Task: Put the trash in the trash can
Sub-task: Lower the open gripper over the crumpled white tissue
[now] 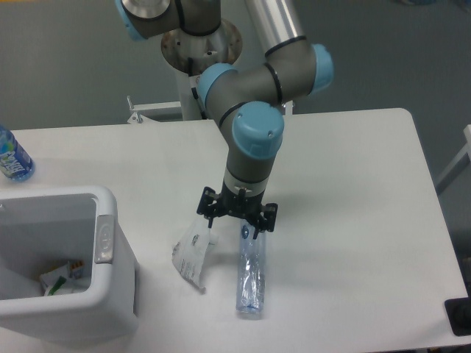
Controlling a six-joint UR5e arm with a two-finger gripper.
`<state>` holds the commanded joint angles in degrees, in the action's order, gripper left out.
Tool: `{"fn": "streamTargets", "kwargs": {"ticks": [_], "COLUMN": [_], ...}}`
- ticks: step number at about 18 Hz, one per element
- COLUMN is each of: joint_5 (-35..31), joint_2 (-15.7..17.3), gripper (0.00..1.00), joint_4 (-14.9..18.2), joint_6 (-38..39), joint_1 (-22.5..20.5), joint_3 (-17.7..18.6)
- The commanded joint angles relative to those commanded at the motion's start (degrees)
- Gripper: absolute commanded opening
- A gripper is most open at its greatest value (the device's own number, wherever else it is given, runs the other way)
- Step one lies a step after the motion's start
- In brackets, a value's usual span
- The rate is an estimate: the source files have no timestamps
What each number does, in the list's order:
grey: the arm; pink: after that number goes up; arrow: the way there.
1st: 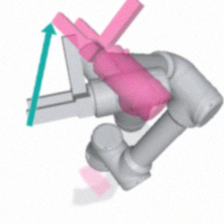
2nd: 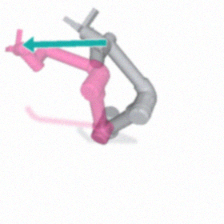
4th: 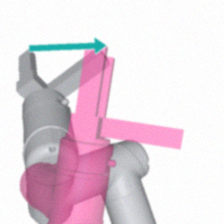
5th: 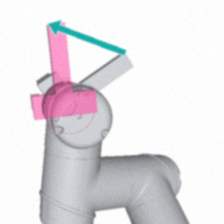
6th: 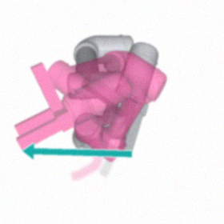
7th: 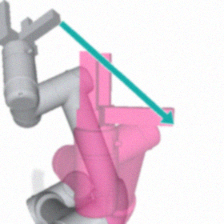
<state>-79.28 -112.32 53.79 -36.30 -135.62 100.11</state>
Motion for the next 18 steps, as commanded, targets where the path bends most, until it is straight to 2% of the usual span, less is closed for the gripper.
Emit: {"fn": "streamTargets", "kwargs": {"ticks": [6, 7, 14, 15, 18], "joint_5": [0.0, 0.0, -0.35, -0.35, -0.35], "joint_2": [-2.02, -2.02, -1.76, -1.76, -1.85], "gripper": [1.0, 0.97, 0.12, 0.06, 0.03], "joint_4": [-0.26, -0.35, -0.35, -0.35, -0.26], "joint_6": [0.26, 0.26, 0.09, 0.17, -0.09], "joint_1": [2.03, 2.03, 2.03, 2.03, 2.03], "joint_3": [0.44, 0.61, 0.7, 0.7, 0.7]}}
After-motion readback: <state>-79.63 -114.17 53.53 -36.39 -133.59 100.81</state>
